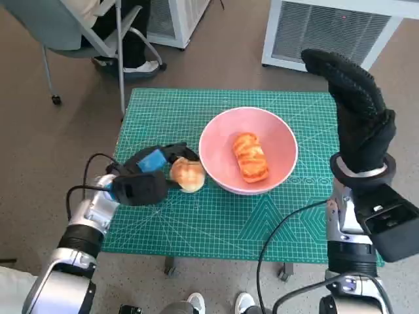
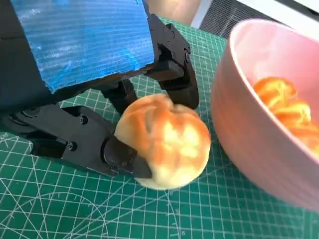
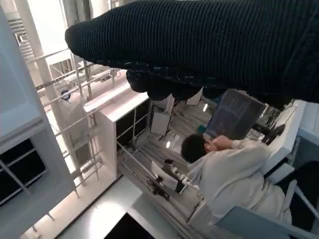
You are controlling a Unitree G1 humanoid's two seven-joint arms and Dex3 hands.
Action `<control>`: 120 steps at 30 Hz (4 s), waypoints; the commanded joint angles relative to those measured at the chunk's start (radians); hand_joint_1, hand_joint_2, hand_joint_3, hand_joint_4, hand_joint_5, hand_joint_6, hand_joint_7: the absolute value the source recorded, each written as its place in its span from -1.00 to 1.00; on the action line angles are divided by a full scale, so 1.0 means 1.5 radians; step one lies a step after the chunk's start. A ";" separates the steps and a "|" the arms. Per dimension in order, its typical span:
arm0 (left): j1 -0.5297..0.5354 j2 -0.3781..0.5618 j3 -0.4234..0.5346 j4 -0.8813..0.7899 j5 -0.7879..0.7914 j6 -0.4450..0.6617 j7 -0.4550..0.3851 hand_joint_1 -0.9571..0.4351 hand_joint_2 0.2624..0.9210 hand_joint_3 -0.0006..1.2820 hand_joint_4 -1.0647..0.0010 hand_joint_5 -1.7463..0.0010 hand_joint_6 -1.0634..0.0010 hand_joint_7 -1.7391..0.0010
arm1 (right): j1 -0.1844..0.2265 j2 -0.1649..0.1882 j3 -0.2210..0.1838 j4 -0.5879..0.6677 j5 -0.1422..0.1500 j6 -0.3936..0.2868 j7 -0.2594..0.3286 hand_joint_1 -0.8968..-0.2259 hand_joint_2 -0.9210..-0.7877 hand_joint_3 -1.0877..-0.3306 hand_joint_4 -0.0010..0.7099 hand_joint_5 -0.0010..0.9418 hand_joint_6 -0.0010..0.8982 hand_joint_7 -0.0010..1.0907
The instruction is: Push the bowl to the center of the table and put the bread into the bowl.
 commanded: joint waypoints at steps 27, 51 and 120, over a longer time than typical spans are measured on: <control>-0.139 -0.053 0.043 -0.276 -0.030 0.047 0.083 0.38 0.96 -0.98 -0.53 -0.17 -0.27 -0.29 | 0.000 0.009 0.004 0.021 -0.008 -0.008 -0.015 -0.10 -1.00 0.01 -0.10 -1.00 -0.89 0.14; -0.250 -0.091 -0.103 -0.084 0.010 0.102 -0.199 0.14 0.99 -0.88 0.65 0.81 0.53 0.70 | 0.015 0.001 0.001 -0.016 -0.025 0.004 -0.039 -0.09 -1.00 0.01 -0.10 -1.00 -0.89 0.14; -0.164 -0.272 0.214 -0.244 -0.425 -0.144 -0.077 -0.48 1.00 -0.07 0.62 0.98 1.00 0.31 | -0.041 -0.022 0.019 -0.097 -0.086 0.110 -0.106 -0.13 -1.00 0.00 -0.21 -1.00 -0.91 0.20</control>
